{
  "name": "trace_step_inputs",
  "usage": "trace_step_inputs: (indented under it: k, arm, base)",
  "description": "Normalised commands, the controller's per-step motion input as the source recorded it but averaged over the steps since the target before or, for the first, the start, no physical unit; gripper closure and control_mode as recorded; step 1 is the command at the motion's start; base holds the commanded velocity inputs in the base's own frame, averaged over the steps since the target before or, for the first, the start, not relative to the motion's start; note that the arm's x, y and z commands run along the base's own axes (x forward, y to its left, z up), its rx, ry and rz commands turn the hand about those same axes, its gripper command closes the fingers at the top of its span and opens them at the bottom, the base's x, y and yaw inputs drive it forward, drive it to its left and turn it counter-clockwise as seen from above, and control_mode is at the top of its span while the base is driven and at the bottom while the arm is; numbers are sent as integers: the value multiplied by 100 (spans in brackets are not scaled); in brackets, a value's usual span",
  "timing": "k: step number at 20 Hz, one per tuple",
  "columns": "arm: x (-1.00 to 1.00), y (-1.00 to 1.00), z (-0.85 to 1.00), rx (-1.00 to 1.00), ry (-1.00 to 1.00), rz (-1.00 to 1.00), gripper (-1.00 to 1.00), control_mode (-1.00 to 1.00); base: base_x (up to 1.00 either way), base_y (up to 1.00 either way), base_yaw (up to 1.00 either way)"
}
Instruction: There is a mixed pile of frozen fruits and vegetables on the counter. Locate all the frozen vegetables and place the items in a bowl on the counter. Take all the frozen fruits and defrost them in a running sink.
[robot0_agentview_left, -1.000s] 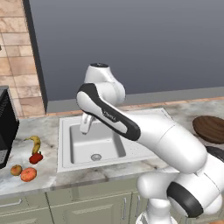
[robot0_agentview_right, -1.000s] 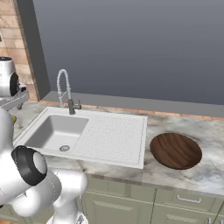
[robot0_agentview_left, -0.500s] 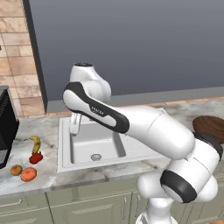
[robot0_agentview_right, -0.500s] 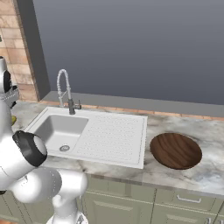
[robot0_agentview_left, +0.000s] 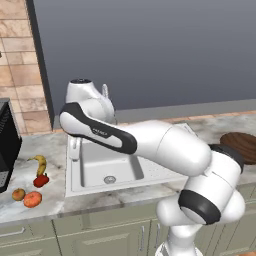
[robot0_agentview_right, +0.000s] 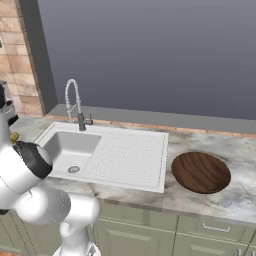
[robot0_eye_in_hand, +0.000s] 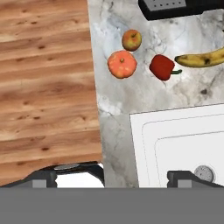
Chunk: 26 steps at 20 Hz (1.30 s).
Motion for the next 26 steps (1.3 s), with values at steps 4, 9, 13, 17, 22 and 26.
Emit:
trace_step_inputs:
  k: [4,9,13,17,22,26]
  arm:
    - [0,25,-16,-4,-6,0,-100,-100]
    - [0,20,-12,-3,-2,0,-100,-100]
    - [0,16,-15,-2,0,0,-100,-100]
    - [-2,23,-16,0,0,0,-100,-100]
    - [-1,26,-13,0,0,0,-100,-100]
    - [0,27,-15,0,0,0,-100,-100]
  base:
    - [0,0,0]
    - [0,0,0]
    - [0,0,0]
    - [0,0,0]
    - [0,0,0]
    - [0,0,0]
